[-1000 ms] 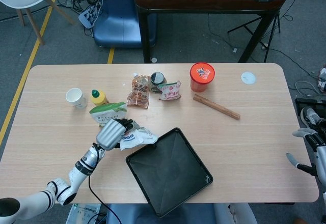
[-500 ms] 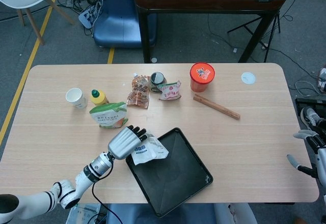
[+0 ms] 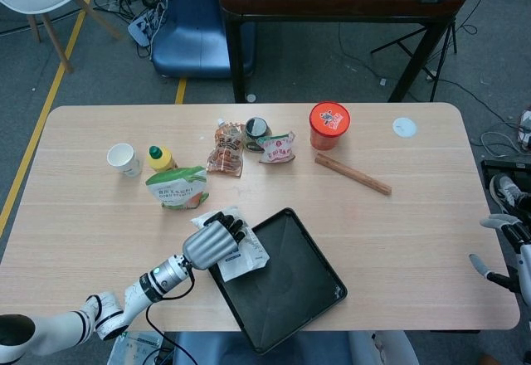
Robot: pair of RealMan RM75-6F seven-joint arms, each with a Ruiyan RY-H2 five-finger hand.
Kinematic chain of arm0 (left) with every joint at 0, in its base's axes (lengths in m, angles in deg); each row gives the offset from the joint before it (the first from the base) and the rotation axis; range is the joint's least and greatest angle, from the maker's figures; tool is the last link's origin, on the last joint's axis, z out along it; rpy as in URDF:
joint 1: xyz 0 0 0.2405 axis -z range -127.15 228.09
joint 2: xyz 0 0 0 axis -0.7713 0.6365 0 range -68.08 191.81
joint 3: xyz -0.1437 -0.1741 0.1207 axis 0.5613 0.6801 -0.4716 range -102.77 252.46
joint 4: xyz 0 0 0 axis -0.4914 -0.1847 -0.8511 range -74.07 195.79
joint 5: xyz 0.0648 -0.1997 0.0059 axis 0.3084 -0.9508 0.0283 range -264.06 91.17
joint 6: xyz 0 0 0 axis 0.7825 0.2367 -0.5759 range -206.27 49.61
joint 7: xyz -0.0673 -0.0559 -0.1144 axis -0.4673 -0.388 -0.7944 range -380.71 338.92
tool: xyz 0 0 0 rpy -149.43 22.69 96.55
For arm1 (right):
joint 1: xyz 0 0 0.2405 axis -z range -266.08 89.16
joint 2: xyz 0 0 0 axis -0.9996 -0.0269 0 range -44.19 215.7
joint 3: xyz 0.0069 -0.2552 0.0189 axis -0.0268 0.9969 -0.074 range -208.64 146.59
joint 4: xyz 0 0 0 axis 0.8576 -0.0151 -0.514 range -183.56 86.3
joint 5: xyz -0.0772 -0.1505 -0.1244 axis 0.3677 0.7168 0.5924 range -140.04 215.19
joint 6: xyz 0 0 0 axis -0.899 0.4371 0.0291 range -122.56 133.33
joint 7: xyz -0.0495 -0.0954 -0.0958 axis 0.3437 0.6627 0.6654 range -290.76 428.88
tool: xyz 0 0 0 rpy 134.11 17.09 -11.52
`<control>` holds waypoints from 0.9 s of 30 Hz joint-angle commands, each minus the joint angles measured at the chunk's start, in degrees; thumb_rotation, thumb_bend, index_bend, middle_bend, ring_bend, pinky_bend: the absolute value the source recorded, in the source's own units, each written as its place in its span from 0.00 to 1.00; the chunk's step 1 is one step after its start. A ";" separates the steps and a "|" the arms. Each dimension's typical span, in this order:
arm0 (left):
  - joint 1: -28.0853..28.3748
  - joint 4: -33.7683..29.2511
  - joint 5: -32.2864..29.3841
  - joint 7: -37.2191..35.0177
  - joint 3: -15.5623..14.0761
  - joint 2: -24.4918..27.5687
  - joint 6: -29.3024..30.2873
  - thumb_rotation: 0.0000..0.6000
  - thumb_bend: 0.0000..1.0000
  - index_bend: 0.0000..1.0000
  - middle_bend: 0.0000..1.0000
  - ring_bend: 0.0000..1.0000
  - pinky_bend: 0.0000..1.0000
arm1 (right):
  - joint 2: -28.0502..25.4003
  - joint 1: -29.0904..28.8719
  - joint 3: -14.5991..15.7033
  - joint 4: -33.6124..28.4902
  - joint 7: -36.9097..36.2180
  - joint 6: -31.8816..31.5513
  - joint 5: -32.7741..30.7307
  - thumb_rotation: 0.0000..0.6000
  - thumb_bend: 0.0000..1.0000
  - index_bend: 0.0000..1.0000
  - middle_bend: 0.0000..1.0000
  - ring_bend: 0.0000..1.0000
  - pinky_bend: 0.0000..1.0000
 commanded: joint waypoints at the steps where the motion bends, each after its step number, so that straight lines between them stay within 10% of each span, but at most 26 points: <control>1: -0.85 0.57 0.05 4.13 -0.40 -0.52 -0.31 1.00 0.18 0.44 0.59 0.55 0.71 | 0.01 0.03 -0.03 0.02 -0.02 -0.02 -0.04 1.00 0.19 0.36 0.32 0.17 0.17; 27: -3.60 -0.71 -1.26 20.76 -0.64 -0.72 -3.50 1.00 0.18 0.43 0.61 0.58 0.72 | -0.09 0.29 -0.17 -0.07 -0.01 0.00 -0.21 1.00 0.19 0.36 0.32 0.17 0.17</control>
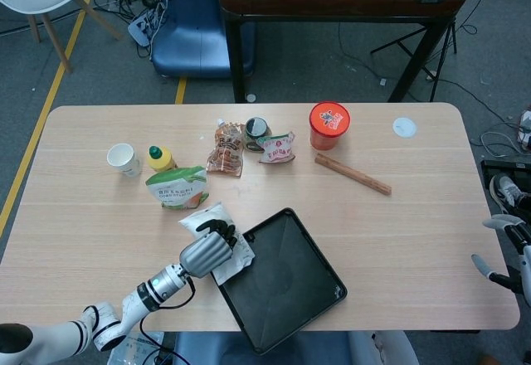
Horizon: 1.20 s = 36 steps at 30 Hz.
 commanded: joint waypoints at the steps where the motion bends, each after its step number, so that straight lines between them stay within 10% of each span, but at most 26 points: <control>1: -0.29 -0.43 -1.10 2.12 0.15 0.08 -1.65 1.00 0.18 0.43 0.61 0.58 0.72 | 0.01 -0.01 -0.03 -0.07 0.03 -0.06 0.09 1.00 0.19 0.36 0.32 0.17 0.17; 25: -2.24 -6.17 -5.48 12.52 1.91 2.62 -3.99 1.00 0.18 0.45 0.61 0.58 0.72 | 0.01 0.20 -0.21 -0.31 0.32 -0.30 -0.04 1.00 0.19 0.36 0.32 0.17 0.17; 36: -2.45 -8.74 -7.33 3.13 2.47 2.47 -3.67 1.00 0.18 0.45 0.61 0.58 0.72 | 0.01 0.36 -0.19 -0.35 0.26 -0.39 -0.07 1.00 0.19 0.36 0.32 0.17 0.17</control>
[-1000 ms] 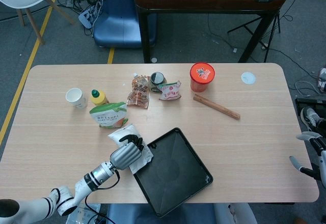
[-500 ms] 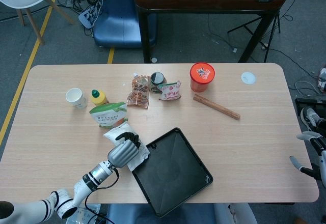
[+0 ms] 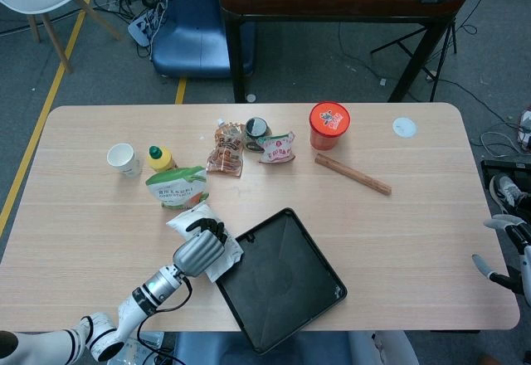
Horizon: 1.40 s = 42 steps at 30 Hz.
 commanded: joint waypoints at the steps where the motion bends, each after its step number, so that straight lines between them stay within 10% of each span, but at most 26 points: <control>1: 0.41 -0.78 -1.29 -6.63 0.94 -0.15 0.16 1.00 0.18 0.45 0.61 0.58 0.72 | 0.06 0.06 0.02 0.03 -0.01 0.00 -0.08 1.00 0.19 0.36 0.32 0.17 0.17; 23: -0.93 -9.53 -20.21 -42.96 10.33 3.26 -3.21 1.00 0.18 0.45 0.61 0.58 0.72 | 0.41 0.08 -0.22 0.30 0.03 0.55 -1.02 1.00 0.19 0.36 0.32 0.17 0.17; 42: -1.37 -5.34 -25.51 -65.69 10.65 2.42 -8.26 1.00 0.18 0.44 0.62 0.58 0.72 | 0.60 -0.08 -0.19 0.23 0.32 1.19 -1.35 1.00 0.19 0.36 0.33 0.17 0.17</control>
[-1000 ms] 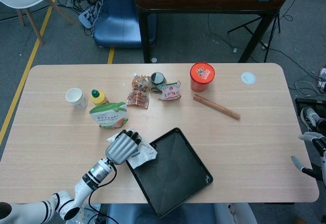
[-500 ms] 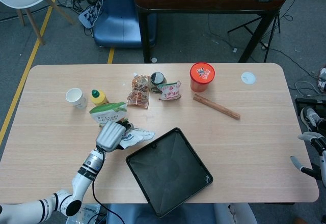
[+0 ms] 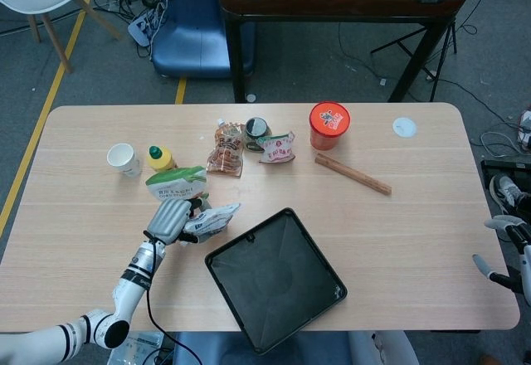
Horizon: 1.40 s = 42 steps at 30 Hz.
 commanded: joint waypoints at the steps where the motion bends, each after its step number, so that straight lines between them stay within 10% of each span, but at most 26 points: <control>1: 0.23 1.94 0.48 -3.67 -0.22 -0.82 -0.72 1.00 0.18 0.44 0.62 0.58 0.72 | 0.02 -0.05 -0.01 -0.01 0.05 0.12 -0.06 1.00 0.19 0.36 0.33 0.17 0.17; 42: 2.80 0.66 1.11 -12.48 -3.29 1.61 -6.94 1.00 0.18 0.07 0.26 0.23 0.43 | 0.55 -1.18 -0.49 0.06 0.78 2.03 -1.27 1.00 0.19 0.36 0.34 0.17 0.17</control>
